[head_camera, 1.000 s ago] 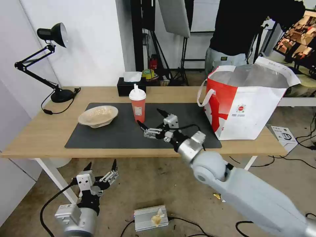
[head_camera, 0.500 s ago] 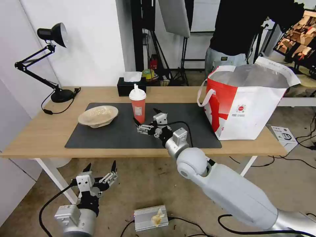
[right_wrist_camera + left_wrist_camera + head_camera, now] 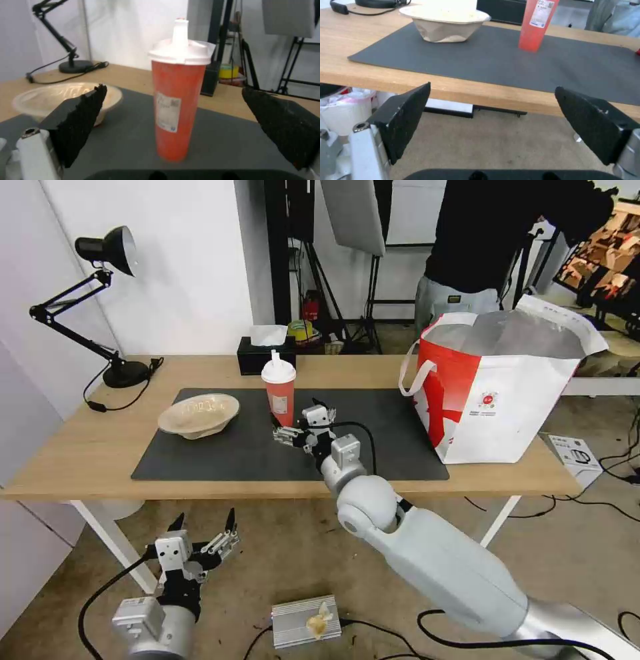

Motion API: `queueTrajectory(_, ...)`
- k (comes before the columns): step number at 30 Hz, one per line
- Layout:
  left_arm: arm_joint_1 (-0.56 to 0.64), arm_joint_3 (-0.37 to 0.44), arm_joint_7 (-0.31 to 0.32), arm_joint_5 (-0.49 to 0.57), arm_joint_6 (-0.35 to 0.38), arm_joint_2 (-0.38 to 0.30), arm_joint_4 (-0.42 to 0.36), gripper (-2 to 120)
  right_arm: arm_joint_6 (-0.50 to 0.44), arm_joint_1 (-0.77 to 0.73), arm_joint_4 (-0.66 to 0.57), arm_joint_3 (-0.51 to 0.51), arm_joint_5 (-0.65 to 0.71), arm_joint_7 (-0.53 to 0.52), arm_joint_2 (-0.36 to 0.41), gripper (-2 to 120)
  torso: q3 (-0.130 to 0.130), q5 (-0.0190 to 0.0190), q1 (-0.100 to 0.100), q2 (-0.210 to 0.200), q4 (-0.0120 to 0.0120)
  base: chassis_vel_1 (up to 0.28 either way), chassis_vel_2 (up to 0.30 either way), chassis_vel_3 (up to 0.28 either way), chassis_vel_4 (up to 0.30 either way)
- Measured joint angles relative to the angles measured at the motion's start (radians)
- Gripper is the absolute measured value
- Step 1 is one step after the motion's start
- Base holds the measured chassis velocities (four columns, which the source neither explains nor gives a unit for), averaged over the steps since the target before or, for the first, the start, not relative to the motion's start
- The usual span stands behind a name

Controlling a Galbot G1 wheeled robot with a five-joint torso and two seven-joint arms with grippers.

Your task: Pick up the trash from the table and place it into the takeout bag.

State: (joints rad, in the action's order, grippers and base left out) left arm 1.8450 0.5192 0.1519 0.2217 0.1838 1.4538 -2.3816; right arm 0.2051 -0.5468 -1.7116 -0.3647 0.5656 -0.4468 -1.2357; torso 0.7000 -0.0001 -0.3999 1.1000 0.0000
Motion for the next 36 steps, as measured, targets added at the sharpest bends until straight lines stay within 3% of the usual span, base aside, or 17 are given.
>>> queueTrajectory(13,0.013,-0.001,0.000,-0.013,0.000,0.009,0.005,100,0.037,0.064,0.135,0.027,0.006,-0.057,-0.128,100,0.000,0.0000,0.000,0.000,0.0000,0.000,0.000,0.000,0.000)
queueTrajectory(36,0.001,0.000,0.001,0.004,0.000,-0.021,0.024,100,0.048,0.114,0.342,0.046,-0.045,-0.062,-0.305,100,0.000,0.0000,0.000,0.000,0.0000,0.000,0.000,0.000,0.000)
